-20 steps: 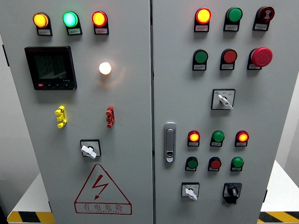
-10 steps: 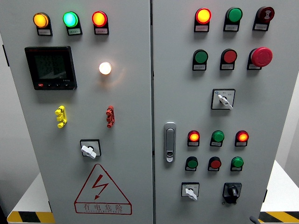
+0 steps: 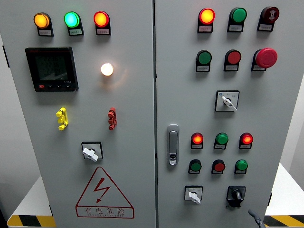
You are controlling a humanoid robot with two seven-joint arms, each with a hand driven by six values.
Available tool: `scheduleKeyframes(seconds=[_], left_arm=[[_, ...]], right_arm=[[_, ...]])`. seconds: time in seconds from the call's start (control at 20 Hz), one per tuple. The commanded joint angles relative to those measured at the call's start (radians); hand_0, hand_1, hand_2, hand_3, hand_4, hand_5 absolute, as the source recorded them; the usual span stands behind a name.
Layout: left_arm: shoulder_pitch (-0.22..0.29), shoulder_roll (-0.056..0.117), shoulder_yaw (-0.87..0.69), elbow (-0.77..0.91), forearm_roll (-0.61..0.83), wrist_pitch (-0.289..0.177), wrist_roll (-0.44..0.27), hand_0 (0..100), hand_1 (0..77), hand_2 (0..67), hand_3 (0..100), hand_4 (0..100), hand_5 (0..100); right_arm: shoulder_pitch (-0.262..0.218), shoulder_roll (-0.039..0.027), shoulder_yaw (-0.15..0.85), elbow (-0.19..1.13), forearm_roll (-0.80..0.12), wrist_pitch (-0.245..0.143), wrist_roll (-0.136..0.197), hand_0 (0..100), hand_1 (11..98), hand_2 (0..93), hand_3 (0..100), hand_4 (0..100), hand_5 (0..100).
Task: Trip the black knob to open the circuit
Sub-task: 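Raise the right hand up toward the black rotary knob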
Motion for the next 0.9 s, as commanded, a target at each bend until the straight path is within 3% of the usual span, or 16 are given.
scheduleKeyframes(seconds=[0.0, 0.15, 0.75, 0.85], left_arm=[[0.000, 0.000, 0.000, 0.000, 0.000, 0.000, 0.000, 0, 4.0, 12.7, 21, 7, 2], [0.000, 0.000, 0.000, 0.000, 0.000, 0.000, 0.000, 0, 4.0, 12.7, 21, 7, 2], [0.000, 0.000, 0.000, 0.000, 0.000, 0.000, 0.000, 0, 4.0, 12.7, 21, 7, 2], [0.000, 0.000, 0.000, 0.000, 0.000, 0.000, 0.000, 0, 4.0, 12.7, 21, 7, 2]], right_arm=[[0.009, 0.0010, 0.002, 0.006, 0.000, 0.000, -0.004, 92, 70.1, 3.8, 92, 92, 100], [0.003, 0.0056, -0.003, 0.009, 0.000, -0.003, -0.005, 92, 70.0, 3.9, 92, 92, 100], [0.047, 0.0086, -0.021, 0.001, 0.008, 0.002, -0.012, 93, 69.1, 6.7, 92, 92, 100], [0.050, 0.0086, -0.032, -0.001, 0.011, 0.002, -0.025, 93, 68.9, 7.4, 92, 92, 100]])
